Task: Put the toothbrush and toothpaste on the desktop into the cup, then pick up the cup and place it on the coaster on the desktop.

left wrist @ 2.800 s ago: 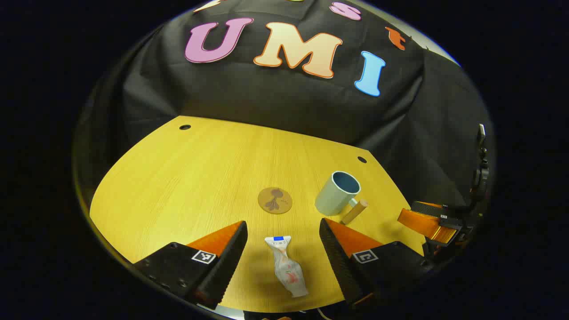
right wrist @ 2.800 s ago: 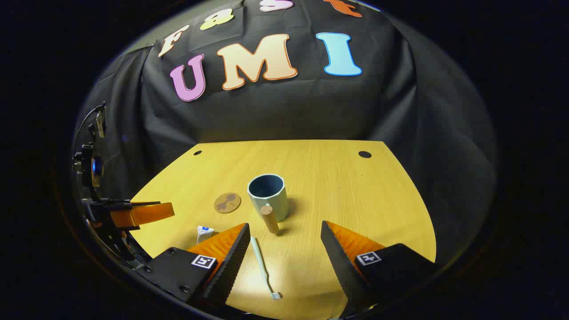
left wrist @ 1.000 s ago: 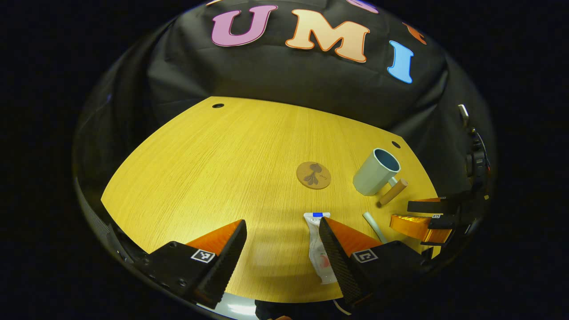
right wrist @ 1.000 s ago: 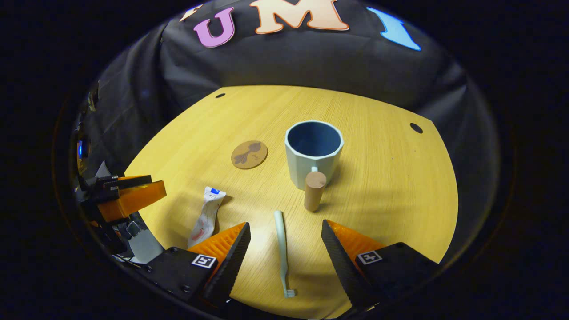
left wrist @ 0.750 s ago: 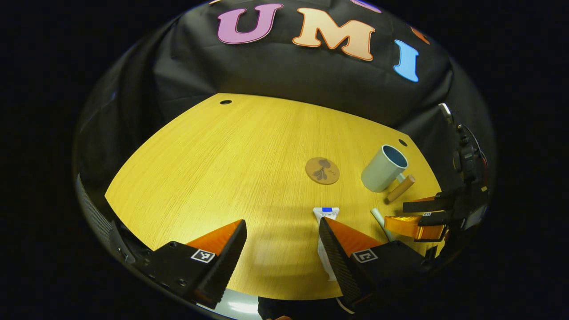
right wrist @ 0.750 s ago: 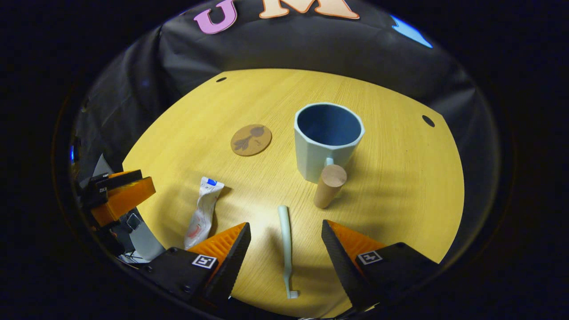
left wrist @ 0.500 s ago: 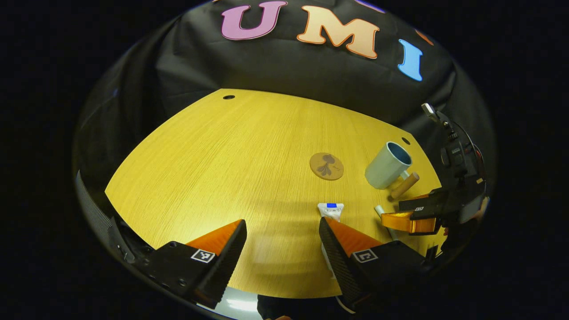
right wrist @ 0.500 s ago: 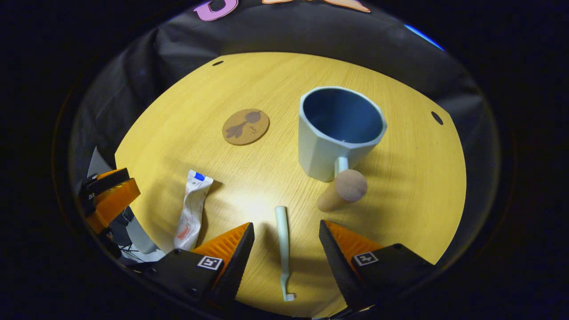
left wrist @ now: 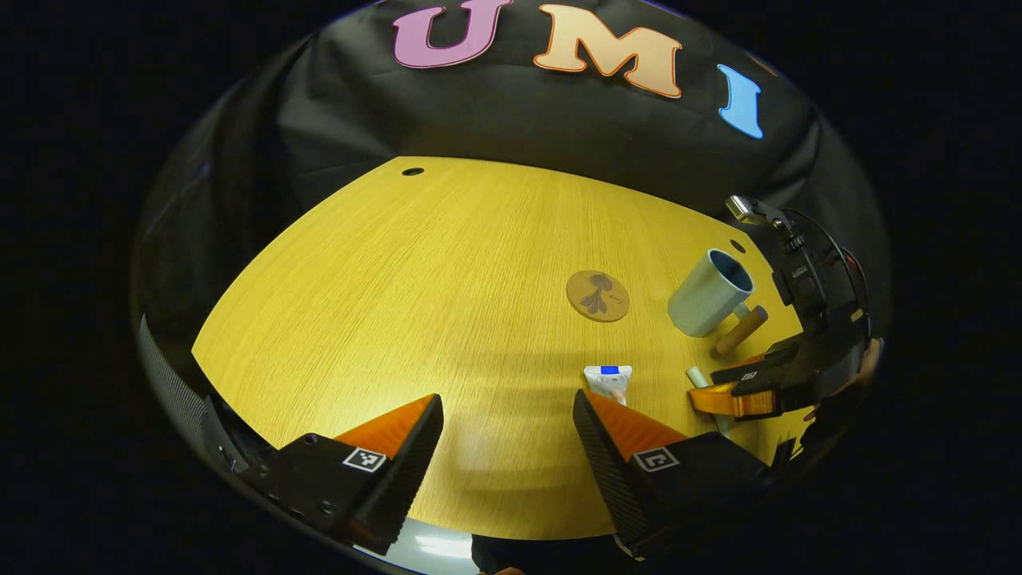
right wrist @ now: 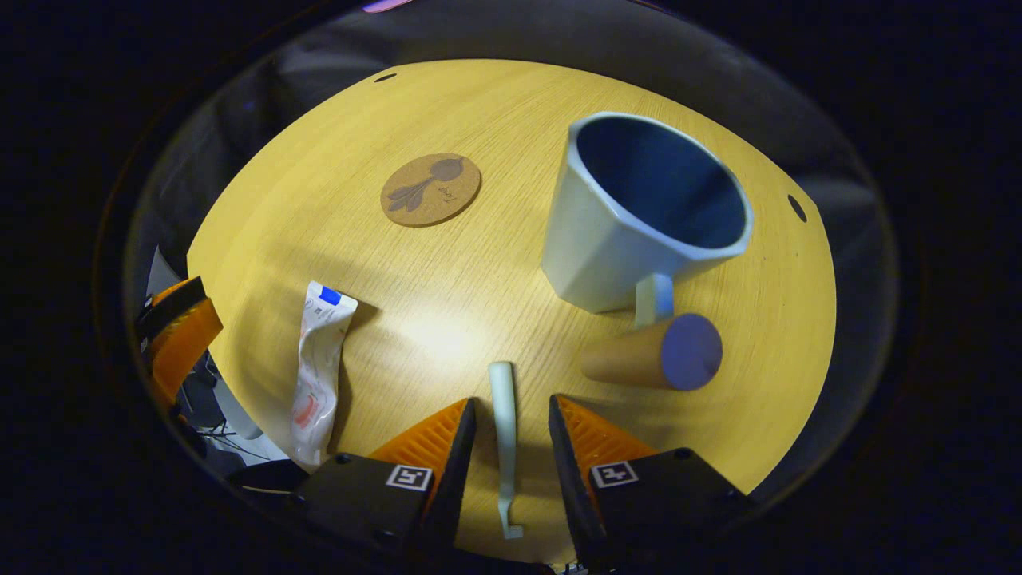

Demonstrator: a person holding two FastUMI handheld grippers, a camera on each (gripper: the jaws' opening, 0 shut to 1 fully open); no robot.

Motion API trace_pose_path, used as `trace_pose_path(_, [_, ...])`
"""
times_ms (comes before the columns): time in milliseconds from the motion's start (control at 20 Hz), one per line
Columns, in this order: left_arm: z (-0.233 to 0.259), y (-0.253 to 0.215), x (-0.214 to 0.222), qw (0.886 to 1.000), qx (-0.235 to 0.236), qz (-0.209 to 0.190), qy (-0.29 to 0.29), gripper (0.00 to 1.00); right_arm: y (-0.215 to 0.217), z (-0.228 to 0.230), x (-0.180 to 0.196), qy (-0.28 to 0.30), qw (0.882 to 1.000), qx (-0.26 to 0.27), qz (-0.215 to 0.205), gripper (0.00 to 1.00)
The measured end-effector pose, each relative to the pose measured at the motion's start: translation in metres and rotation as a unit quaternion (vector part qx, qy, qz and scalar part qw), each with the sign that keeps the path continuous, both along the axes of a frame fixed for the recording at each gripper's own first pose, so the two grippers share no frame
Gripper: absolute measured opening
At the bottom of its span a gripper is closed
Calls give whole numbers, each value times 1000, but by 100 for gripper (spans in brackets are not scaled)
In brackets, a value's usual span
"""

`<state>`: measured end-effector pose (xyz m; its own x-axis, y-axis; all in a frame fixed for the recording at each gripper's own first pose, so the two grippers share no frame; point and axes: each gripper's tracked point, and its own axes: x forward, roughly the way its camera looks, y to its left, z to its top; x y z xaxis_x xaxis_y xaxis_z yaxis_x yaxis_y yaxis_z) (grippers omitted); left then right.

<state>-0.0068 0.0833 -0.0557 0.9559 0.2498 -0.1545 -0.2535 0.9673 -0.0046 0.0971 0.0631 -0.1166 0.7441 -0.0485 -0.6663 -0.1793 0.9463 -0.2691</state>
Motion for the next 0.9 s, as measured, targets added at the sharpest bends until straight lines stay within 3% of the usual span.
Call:
trace_pose_path(300, [-3, 3, 2, 1000, -5, -3, 10, 95, 5, 0, 1, 11, 1000, 3, -6, 17])
trace_pose_path(600, [-7, 3, 4, 1000, -7, -8, 21, 96, 3, 0, -1, 22, 998, 53, -35, 6])
trace_pose_path(900, [-20, -23, 12, 996, -32, -38, 72, 95, -6, -2, -16, 1, 995, 88, -55, 5])
